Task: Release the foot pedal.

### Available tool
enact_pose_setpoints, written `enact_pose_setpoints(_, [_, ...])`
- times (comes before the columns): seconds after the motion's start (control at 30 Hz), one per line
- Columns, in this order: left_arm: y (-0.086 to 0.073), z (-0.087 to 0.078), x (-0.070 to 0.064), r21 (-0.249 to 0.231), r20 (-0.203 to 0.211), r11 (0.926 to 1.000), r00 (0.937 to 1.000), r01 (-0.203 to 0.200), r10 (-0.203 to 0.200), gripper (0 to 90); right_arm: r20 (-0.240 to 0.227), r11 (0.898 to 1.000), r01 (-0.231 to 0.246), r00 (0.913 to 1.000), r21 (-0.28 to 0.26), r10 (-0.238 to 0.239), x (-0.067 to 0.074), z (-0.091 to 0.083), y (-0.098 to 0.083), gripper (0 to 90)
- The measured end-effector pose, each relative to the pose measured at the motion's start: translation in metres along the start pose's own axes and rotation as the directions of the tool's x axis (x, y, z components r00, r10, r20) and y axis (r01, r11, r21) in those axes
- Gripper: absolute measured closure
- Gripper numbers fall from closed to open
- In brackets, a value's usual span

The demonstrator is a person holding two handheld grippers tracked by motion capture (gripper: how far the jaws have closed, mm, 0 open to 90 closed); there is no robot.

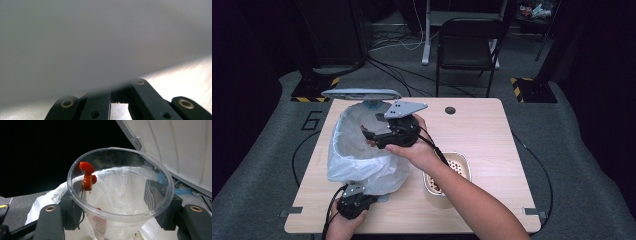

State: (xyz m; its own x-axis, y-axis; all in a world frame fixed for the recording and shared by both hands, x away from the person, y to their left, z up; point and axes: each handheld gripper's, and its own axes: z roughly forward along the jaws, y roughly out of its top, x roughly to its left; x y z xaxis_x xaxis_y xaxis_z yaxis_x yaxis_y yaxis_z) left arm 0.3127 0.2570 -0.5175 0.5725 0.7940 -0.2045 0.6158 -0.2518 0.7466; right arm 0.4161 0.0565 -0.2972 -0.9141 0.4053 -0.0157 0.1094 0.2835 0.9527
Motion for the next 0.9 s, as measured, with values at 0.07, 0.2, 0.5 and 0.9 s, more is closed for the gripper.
enact_pose_setpoints(0.07, [0.0, 0.0, 0.0, 0.0, 0.0, 1.0, 1.0, 0.0, 0.0, 90.0, 0.001, 1.0, -0.007, 1.0, 0.002, 0.007, 0.0, 0.003, 0.0, 32.8])
enact_pose_setpoints(0.2, [0.0, 0.0, 0.0, 0.0, -0.001, 1.0, 1.0, -0.001, 0.001, 90.0, 0.0, 1.0, -0.012, 0.9999, 0.018, 0.012, 0.002, 0.009, -0.001, 30.4])
enact_pose_setpoints(0.5, [0.0, 0.0, 0.0, 0.0, -0.001, 1.0, 1.0, 0.003, -0.003, 90.0, 0.024, 0.999, 0.012, 0.9996, 0.046, -0.013, 0.008, 0.017, -0.004, 10.7])
enact_pose_setpoints(0.9, [0.0, 0.0, 0.001, 0.003, 0.004, 1.0, 1.0, 0.006, -0.006, 89.9, 0.021, 0.999, 0.022, 0.9995, 0.031, -0.023, 0.009, 0.001, -0.005, 14.6])
